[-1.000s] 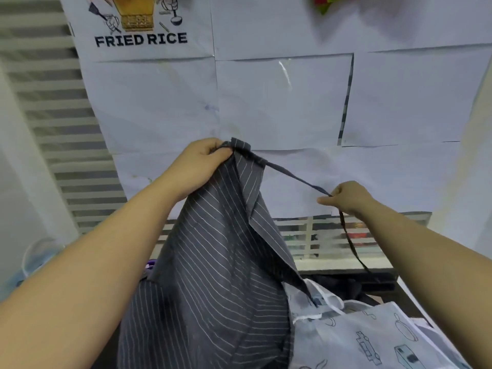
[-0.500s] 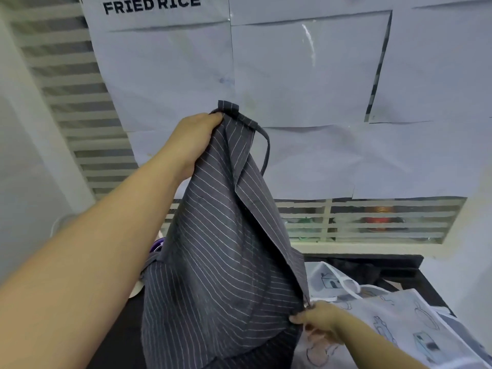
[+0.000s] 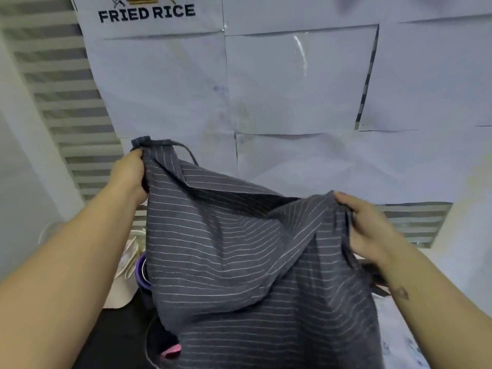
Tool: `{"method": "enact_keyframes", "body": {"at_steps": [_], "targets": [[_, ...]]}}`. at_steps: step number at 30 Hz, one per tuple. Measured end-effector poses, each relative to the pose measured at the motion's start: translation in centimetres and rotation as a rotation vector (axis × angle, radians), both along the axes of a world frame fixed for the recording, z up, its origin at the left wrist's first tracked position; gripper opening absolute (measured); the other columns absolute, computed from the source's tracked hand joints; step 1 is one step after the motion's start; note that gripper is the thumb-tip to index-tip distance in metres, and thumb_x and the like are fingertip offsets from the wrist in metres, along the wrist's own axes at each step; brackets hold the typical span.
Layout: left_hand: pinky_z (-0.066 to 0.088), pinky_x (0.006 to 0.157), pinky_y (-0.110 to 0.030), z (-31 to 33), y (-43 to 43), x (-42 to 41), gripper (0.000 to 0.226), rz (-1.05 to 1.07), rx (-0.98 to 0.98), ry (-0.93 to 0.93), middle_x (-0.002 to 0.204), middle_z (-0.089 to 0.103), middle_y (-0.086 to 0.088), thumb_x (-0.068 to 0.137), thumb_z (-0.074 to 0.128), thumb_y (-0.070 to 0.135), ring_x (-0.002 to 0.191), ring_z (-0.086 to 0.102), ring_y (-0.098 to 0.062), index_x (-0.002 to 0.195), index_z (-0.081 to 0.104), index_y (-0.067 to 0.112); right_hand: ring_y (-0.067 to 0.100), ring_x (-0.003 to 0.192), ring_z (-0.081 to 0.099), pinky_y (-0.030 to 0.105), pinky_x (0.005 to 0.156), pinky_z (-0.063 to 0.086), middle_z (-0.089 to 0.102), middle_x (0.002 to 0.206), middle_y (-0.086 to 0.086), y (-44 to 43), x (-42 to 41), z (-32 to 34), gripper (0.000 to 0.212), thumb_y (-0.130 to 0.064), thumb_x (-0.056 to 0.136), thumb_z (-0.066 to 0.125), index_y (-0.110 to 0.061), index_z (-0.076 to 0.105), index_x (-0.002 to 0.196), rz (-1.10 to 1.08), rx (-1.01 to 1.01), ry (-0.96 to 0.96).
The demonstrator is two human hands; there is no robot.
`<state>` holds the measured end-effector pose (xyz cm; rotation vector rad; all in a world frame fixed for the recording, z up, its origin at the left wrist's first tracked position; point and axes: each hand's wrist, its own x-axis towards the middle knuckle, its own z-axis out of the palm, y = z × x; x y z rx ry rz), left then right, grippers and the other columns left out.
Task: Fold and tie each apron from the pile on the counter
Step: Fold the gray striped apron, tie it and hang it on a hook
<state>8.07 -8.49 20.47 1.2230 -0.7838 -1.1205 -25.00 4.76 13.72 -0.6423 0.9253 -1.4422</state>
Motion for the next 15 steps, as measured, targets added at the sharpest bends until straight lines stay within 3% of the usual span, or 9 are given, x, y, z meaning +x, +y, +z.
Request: {"method": "enact_keyframes", "body": {"at_steps": [2,4,7,9,12,15], "targets": [[0.05,0.052,-0.03,-1.8,-0.7,1.2,0.026,-0.04,0.053,0.063,0.094,0.065,0.0,0.102,0.037,0.03,0.073,0.062,-0.015,0.095,0.06,0.02,0.023,0.089,0.07,0.035,0.076,0.059,0.071,0.101,0.014,-0.3,-2.0,3.2,0.036,-0.02,0.082,0.058,-0.002,0.062,0.112,-0.205,-0.073,-0.04],[0.049,0.066,-0.032,-3.2,-1.0,2.0,0.032,-0.07,0.107,0.157,0.103,0.062,0.0,0.104,0.029,0.027,0.08,0.061,-0.016,0.093,0.057,0.017,0.023,0.092,0.07,0.037,0.079,0.058,0.072,0.102,0.011,-0.5,-3.9,5.3,0.027,-0.022,0.095,0.052,-0.007,0.065,0.114,-0.378,-0.099,-0.001],[0.043,0.087,-0.038,-5.0,-0.8,2.5,0.038,-0.143,0.205,0.362,0.115,0.061,-0.005,0.105,0.024,0.026,0.107,0.056,-0.02,0.092,0.056,0.011,0.018,0.072,0.07,0.031,0.064,0.057,0.074,0.08,0.003,-0.5,-5.4,6.3,0.025,-0.025,0.1,0.047,-0.013,0.068,0.092,-0.558,-0.095,0.114],[0.042,0.085,-0.041,-6.3,-0.2,2.3,0.041,-0.176,0.267,0.397,0.101,0.063,-0.012,0.106,0.023,0.027,0.103,0.056,-0.024,0.092,0.056,0.007,0.019,0.077,0.067,0.034,0.071,0.055,0.071,0.086,0.005,-0.8,-5.6,5.7,0.028,-0.024,0.1,0.044,-0.015,0.066,0.083,-0.599,-0.074,0.24],[0.05,0.067,-0.044,-8.8,0.6,1.4,0.04,-0.219,0.363,0.25,0.08,0.063,-0.012,0.105,0.026,0.033,0.074,0.062,-0.025,0.089,0.056,0.011,0.023,0.092,0.065,0.042,0.089,0.053,0.069,0.1,0.006,-1.5,-4.9,4.0,0.026,-0.029,0.1,0.044,-0.018,0.064,0.087,-0.565,0.011,0.395],[0.041,0.059,-0.031,-11.2,0.4,0.9,0.034,-0.195,0.415,-0.204,0.074,0.059,-0.006,0.102,0.036,0.037,0.066,0.053,-0.022,0.088,0.054,0.013,0.026,0.092,0.065,0.043,0.09,0.052,0.068,0.097,0.006,-2.1,-3.4,3.0,0.027,-0.036,0.099,0.044,-0.02,0.062,0.088,-0.491,0.059,0.557]]}}
